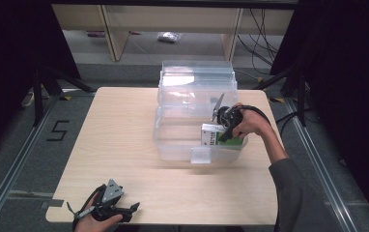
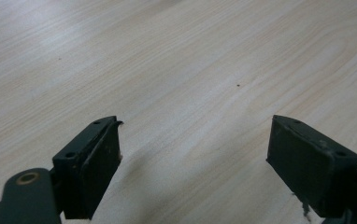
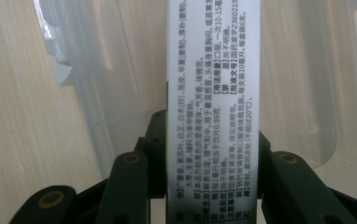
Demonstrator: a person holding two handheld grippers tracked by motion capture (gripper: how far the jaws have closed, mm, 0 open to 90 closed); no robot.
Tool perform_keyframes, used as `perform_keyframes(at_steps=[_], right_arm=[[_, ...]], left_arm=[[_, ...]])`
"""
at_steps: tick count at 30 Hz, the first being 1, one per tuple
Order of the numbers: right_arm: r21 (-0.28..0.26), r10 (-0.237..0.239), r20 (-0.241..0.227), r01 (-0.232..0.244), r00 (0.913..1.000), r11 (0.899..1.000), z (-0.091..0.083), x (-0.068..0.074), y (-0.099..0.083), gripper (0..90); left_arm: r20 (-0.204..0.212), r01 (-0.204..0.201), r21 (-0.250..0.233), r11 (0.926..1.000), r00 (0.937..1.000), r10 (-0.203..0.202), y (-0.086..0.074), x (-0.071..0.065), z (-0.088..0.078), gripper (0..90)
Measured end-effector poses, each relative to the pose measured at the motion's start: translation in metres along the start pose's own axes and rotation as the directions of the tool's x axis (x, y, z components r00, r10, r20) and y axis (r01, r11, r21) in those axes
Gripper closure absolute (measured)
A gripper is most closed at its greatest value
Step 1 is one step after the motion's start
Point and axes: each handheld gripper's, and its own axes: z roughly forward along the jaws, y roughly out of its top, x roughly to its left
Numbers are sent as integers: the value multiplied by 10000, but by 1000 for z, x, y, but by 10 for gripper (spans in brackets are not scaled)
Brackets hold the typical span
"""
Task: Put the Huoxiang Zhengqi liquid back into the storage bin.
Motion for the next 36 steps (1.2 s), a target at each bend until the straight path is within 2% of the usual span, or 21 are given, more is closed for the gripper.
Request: perform_keyframes(at_steps=[2, 3, 4, 5, 7, 8, 10, 11, 13, 16, 17, 19, 22, 24, 25, 26, 29, 31, 33, 35, 36], right_arm=[[9, 134, 38, -134, 9999, 9999, 1, 1, 0, 641], [-6, -51, 27, 51, 10000, 10000, 2, 0, 0, 640], [80, 128, 66, -128, 9999, 9999, 2, 1, 0, 640], [46, -103, -81, 103, 9999, 9999, 3, -1, 1, 640], [117, 46, -54, -45, 10000, 9999, 4, 1, 1, 640], [95, -153, -115, 154, 9998, 9998, 5, 0, 1, 639], [236, 4, -107, -2, 9999, 9997, 6, 1, 2, 637], [193, -170, -149, 173, 9997, 9997, 7, 0, 2, 637], [173, -189, -186, 192, 9996, 9997, 9, 0, 2, 637], [219, 27, -245, -21, 9997, 9998, 11, 1, 1, 635], [195, -66, -377, 74, 9993, 9998, 13, 0, 0, 634], [234, -84, -320, 92, 9995, 9997, 15, -1, -2, 633], [310, 80, -378, -68, 9993, 9995, 18, -1, -4, 631], [234, -29, -427, 39, 9991, 9997, 20, -2, -5, 630], [374, 169, -370, -155, 9992, 9992, 20, -1, -5, 629], [395, 105, -391, -90, 9992, 9992, 21, -1, -5, 630], [258, -63, -459, 75, 9989, 9996, 20, -3, -5, 629], [278, 100, -408, -89, 9991, 9996, 18, -1, -5, 627], [157, 2, -467, 6, 9989, 9999, 17, -2, -6, 624], [109, 177, -380, -173, 9991, 9998, 14, -1, -7, 623], [71, 12, -477, -9, 9989, 10000, 13, -2, -7, 621]], left_arm=[[22, 13, -9, 10000, 10000, -13, 0, 0, 0, 167], [28, 14, -6, 10000, 10000, -14, 0, 0, 0, 167], [-16, -4, 31, 10000, 10000, 4, 0, 0, 0, 167], [8, -10, 9, 10000, 10000, 10, 0, 0, 0, 167], [15, 13, -12, 10000, 10000, -13, 0, 0, 0, 167], [22, 1, -3, 10000, 10000, -1, 0, 0, 0, 167], [-6, -25, 47, 10000, 10000, 25, 0, 0, -1, 167], [30, -17, 15, 10000, 10000, 17, 0, 0, 0, 167], [64, 29, 3, 10000, 10000, -29, 0, -1, -1, 167], [13, -30, 16, 10000, 10000, 30, 0, 0, 0, 167], [14, -34, 13, 10000, 10000, 34, 0, 0, 0, 167], [-10, -43, 37, 10000, 10000, 43, 0, -1, 0, 167], [-1, -17, 41, 10000, 10000, 17, 0, 0, 0, 167], [13, -32, 43, 10000, 10000, 32, 0, -1, 0, 167], [17, -37, 42, 10000, 10000, 37, 0, -1, 0, 167], [20, -38, 43, 10000, 10000, 38, 0, -1, 0, 167], [8, -30, 49, 10000, 10000, 30, 0, -1, 0, 167], [22, -44, 45, 10000, 10000, 44, 0, -1, 0, 167], [10, -38, 39, 10000, 10000, 38, 0, 0, 0, 167], [-1, -63, 58, 10000, 10000, 63, 0, -1, 0, 167], [19, -43, 41, 10000, 10000, 42, 0, -1, 0, 167]])
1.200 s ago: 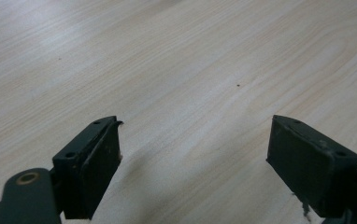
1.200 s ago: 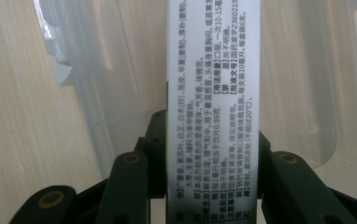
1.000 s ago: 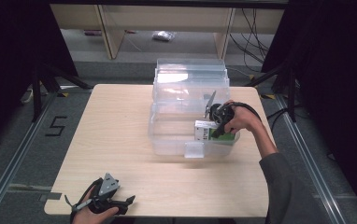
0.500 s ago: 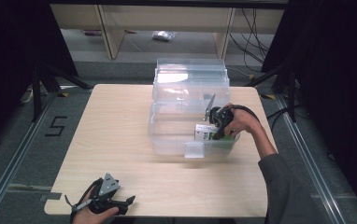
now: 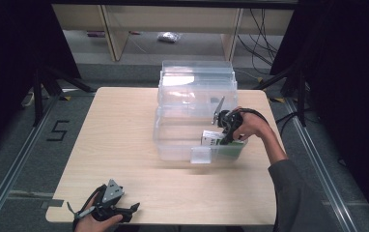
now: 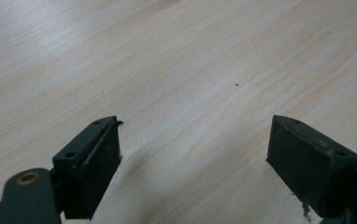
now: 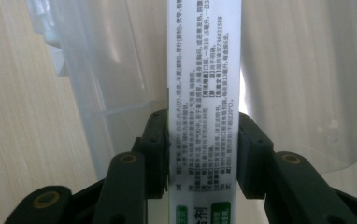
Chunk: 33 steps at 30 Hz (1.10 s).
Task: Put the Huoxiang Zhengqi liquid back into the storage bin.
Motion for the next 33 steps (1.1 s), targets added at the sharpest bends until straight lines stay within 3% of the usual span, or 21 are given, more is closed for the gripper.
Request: perform_keyframes(at_steps=[2, 4, 8, 10, 13, 17, 22, 27, 29, 32, 33], right_arm=[[-14, 376, -7, -376, 9993, 9993, -2, 3, 0, 617], [-238, 159, -37, -160, 9999, 9996, -6, 2, -2, 603], [-864, 600, -82, -605, 9982, 9944, -23, 5, -7, 549], [-1243, 1285, -4, -1276, 9917, 9840, -34, 8, -11, 531], [-1873, 1327, 91, -1287, 9911, 9738, -46, 9, -16, 470], [-2623, 2103, 261, -1963, 9773, 9448, -57, 17, -21, 417], [-2964, 2584, 360, -2366, 9654, 9253, -57, 24, -24, 383], [-3416, 3383, 300, -3085, 9405, 8878, -53, 29, -26, 320], [-3498, 3516, 383, -3171, 9354, 8815, -52, 31, -28, 302], [-3768, 3854, 232, -3491, 9224, 8580, -51, 35, -29, 285], [-3914, 3787, 317, -3371, 9250, 8562, -51, 35, -30, 274]], left_arm=[[-12, 16, -1, 10000, 10000, -16, 0, 0, 0, 167], [-5, -2, 9, 10000, 10000, 2, 0, 0, 0, 167], [-18, 23, -5, 10000, 10000, -24, 0, 0, 1, 167], [-16, 4, 5, 10000, 10000, -4, 0, 0, 0, 167], [-43, 24, 2, 10000, 10000, -24, 0, 0, 0, 167], [-35, 0, 23, 10000, 10000, 0, 0, 0, 0, 167], [-82, 22, 20, 10000, 10000, -22, 0, 1, 0, 167], [15, 8, 53, 10000, 10000, -8, 0, 1, -1, 167], [-73, 29, 19, 10000, 10000, -29, 0, 1, 0, 167], [-85, 24, 23, 10000, 10000, -23, 0, 1, 0, 167], [-74, 40, 14, 10000, 10000, -39, 0, 1, 0, 167]])
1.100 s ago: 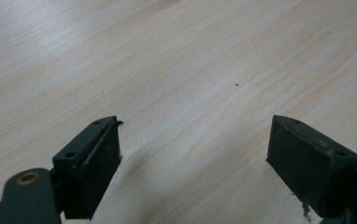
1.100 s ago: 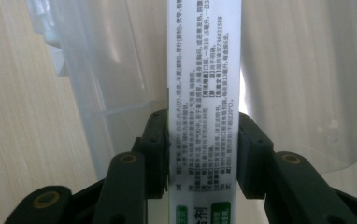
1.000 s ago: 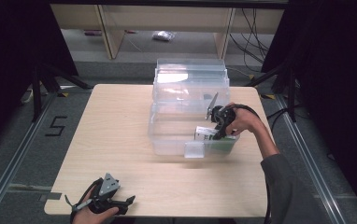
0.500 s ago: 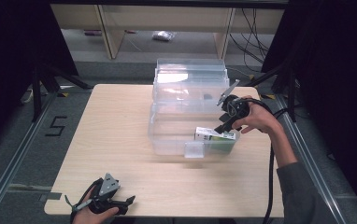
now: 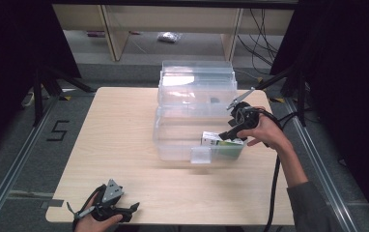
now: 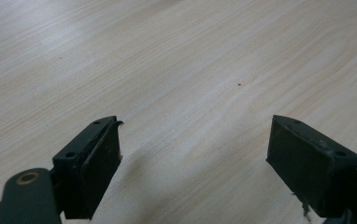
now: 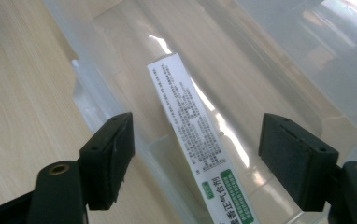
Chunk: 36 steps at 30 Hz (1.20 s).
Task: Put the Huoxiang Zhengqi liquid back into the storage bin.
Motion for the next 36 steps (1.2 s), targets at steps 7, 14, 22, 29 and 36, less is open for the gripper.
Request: perform_keyframes(at_steps=[7, 14, 22, 29, 36], right_arm=[[-93, 139, 79, -139, 9999, 9999, 0, 11, -2, 272], [-194, 159, 173, -156, 9997, 9997, 0, 18, -4, 266], [-403, 524, 208, -515, 9984, 9979, 1, 27, -10, 257], [-1122, 351, 149, -332, 9993, 9931, 3, 36, -18, 243], [-2364, 642, -186, -667, 9978, 9694, 6, 46, -30, 259]], left_arm=[[75, -6, 33, 10000, 10000, 6, 0, 0, -1, 168], [14, -34, -11, 10000, 10000, 34, 0, 1, 0, 168], [-25, 13, -18, 10000, 10000, -14, 0, 0, 0, 168], [96, 0, -23, 10000, 10000, 0, 0, 0, -1, 168], [92, 48, -117, 9999, 9999, -47, 1, -1, -1, 167]])
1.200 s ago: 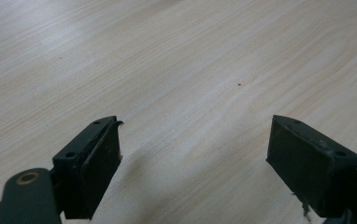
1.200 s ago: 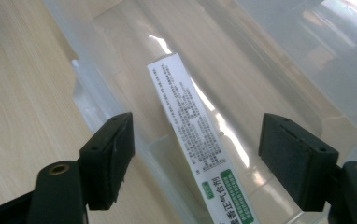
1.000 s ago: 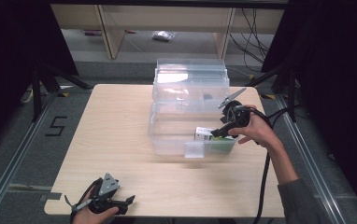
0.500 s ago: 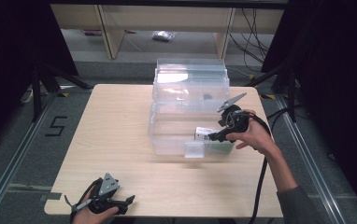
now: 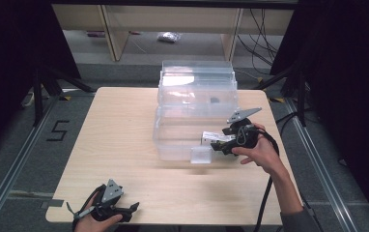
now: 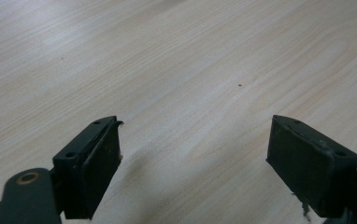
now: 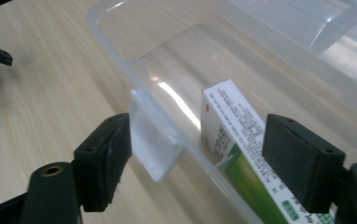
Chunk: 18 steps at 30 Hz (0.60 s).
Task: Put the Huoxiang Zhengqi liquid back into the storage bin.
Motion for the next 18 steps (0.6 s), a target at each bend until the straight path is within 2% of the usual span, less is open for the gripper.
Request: perform_keyframes(at_steps=[2, 3, 4, 5, 6, 10, 11, 12, 13, 14, 18], right_arm=[[192, -38, -174, 41, 9998, 9998, -1, 1, -2, 241], [55, -100, -274, 101, 9996, 9999, -3, 1, -2, 243], [-27, 138, -405, -139, 9991, 9999, -6, 1, -2, 243], [-169, 79, -444, -87, 9990, 9998, -7, 1, -3, 242], [-387, 138, -330, -151, 9994, 9991, -7, 3, -4, 239], [-130, 38, -242, -41, 9997, 9999, -11, 6, -4, 231], [-431, 15, -160, -22, 9999, 9991, -9, 6, -5, 229], [-165, -62, -244, 58, 9997, 9998, -10, 6, -5, 228], [-233, 57, -134, -60, 9999, 9997, -10, 8, -7, 226], [-10, 65, -224, -65, 9997, 10000, -11, 8, -7, 225], [-69, -128, -120, 127, 9998, 9999, -8, 10, -12, 233]], left_arm=[[50, -169, 107, 9998, 9998, 168, 0, 0, -1, 168], [33, -170, 101, 9998, 9999, 169, 0, 0, -1, 168], [57, -151, 81, 9999, 9999, 151, 0, 0, -1, 168], [-69, -125, 46, 9999, 9999, 126, 0, 0, 0, 168], [-69, -138, 55, 9999, 9999, 139, 0, 0, -1, 168], [-57, -138, 40, 9999, 9999, 139, 0, -1, -1, 168], [-53, -149, 43, 9999, 9999, 149, 0, -1, -1, 168], [-43, -168, 46, 9998, 9998, 169, 0, -1, -1, 168], [-42, -165, 44, 9999, 9999, 165, 0, 0, 0, 168], [-23, -146, 29, 9999, 9999, 146, 0, 0, 0, 168], [-50, -89, 48, 9999, 9999, 89, 0, -1, 0, 168]])
